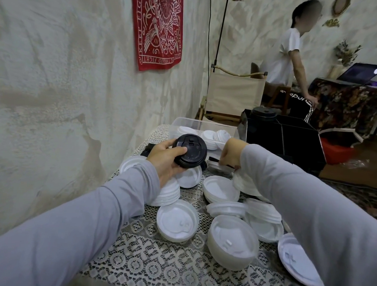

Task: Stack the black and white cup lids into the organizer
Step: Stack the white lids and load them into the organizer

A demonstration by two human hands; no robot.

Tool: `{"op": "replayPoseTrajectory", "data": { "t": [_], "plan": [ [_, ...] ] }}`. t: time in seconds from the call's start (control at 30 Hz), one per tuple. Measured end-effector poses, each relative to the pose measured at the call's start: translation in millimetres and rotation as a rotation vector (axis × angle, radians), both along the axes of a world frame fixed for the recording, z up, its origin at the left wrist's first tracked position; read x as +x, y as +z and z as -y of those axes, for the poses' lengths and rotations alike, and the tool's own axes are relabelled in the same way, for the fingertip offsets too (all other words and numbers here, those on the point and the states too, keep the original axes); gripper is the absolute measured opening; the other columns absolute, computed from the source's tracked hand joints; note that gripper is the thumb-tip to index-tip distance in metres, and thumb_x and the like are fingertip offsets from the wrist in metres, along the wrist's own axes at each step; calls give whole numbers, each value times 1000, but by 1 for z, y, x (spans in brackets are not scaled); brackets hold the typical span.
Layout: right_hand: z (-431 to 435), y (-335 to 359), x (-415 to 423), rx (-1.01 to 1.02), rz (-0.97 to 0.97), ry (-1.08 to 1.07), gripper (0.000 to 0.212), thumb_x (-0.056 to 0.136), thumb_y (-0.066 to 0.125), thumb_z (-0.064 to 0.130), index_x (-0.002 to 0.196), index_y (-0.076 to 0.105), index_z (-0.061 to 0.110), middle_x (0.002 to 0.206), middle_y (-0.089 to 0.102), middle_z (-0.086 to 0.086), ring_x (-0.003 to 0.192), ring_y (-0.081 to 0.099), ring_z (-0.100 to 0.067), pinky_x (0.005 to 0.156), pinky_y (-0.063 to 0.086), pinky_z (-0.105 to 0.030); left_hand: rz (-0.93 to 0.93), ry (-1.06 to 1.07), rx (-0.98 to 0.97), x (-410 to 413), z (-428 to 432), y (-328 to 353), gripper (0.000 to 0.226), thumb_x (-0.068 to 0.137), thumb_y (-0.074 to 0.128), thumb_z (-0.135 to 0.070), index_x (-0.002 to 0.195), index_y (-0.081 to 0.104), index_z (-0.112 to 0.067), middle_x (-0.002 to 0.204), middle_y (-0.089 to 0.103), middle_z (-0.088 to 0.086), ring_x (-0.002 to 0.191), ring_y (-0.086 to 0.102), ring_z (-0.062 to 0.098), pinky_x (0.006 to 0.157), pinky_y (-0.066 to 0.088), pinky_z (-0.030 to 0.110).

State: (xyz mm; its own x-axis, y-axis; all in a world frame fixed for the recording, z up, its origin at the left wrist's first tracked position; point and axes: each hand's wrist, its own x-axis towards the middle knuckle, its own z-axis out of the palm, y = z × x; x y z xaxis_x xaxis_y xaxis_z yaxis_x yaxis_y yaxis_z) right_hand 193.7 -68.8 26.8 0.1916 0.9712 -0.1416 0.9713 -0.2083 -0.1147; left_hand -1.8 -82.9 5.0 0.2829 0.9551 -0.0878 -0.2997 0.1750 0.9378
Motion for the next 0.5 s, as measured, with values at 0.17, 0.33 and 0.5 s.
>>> {"op": "replayPoseTrajectory", "data": {
  "t": [0.17,0.33,0.5],
  "plan": [
    [14,10,12,57,-452,-62,13,79,73,12,85,69,1,65,56,-7,55,56,-18,58,58,-26,-2,0,-11,0,4,5,24,89,53,2,110,59,-9,92,67,9,81,66,22,59,58,31],
    [18,15,14,118,-495,-32,10,86,66,14,83,68,4,68,58,-9,60,59,-21,68,59,-32,-21,8,-3,0,8,11,24,90,53,2,111,59,-9,91,66,9,79,65,21,56,58,28],
    [20,21,13,335,-439,78,30,92,50,13,65,53,0,64,45,-7,62,41,-18,59,39,-26,-45,38,6,-3,11,15,28,90,53,1,116,58,-7,102,65,14,90,65,27,74,56,37]
  ]
}}
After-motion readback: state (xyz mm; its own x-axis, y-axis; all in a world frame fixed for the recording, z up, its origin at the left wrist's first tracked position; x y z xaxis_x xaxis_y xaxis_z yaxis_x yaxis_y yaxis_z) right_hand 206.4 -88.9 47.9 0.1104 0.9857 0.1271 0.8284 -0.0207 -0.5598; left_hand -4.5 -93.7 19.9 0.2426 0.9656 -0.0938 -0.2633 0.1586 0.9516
